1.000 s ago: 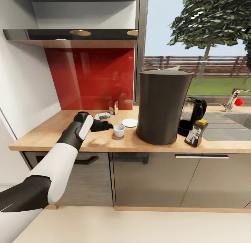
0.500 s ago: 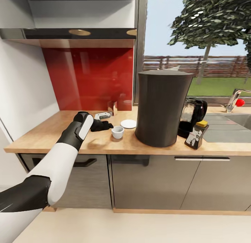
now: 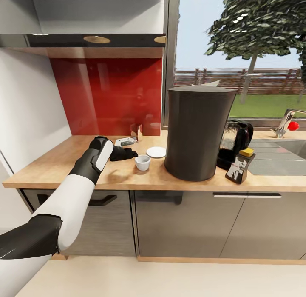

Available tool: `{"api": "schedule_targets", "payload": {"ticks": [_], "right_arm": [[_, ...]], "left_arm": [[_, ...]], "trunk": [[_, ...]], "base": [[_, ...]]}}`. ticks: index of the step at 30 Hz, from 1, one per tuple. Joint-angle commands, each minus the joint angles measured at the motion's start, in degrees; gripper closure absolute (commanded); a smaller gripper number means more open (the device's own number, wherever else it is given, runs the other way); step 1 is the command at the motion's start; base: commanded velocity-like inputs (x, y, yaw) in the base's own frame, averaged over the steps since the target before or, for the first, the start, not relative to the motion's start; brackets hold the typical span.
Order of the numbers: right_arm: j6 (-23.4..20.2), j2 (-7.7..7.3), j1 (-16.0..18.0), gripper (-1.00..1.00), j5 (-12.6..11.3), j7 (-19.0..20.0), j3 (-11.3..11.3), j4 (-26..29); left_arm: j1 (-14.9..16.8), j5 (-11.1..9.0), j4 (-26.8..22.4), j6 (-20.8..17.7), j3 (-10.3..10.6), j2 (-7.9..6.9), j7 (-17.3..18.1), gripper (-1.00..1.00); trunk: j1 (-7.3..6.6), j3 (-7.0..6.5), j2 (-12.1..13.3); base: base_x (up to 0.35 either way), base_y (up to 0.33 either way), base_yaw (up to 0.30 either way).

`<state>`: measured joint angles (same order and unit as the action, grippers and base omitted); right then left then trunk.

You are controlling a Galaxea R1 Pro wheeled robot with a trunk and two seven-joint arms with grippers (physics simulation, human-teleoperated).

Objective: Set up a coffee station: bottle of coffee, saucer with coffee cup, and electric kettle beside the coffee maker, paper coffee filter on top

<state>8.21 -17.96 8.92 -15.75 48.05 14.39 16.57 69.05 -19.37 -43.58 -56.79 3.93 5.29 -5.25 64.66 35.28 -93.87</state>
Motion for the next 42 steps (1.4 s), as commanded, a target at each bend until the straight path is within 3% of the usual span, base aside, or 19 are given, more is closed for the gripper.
{"api": "schedule_targets", "payload": {"ticks": [1, 42], "right_arm": [[0.4, -0.05, 0.05, -1.0, -0.33, 0.01, 0.47, -0.05], [0.4, -0.05, 0.05, -1.0, -0.33, -0.06, 0.47, -0.05]], "left_arm": [[0.04, -0.59, 0.0, -0.17, 0.07, -0.01, -0.55, -1.0], [0.04, -0.23, 2.56, -0.16, 0.76, 0.13, -0.64, -1.0]], "trunk": [[0.0, 0.06, -0.03], [0.0, 0.06, -0.03]], "base": [[0.004, 0.0, 0.0], [0.023, -0.025, 0.0]]}}
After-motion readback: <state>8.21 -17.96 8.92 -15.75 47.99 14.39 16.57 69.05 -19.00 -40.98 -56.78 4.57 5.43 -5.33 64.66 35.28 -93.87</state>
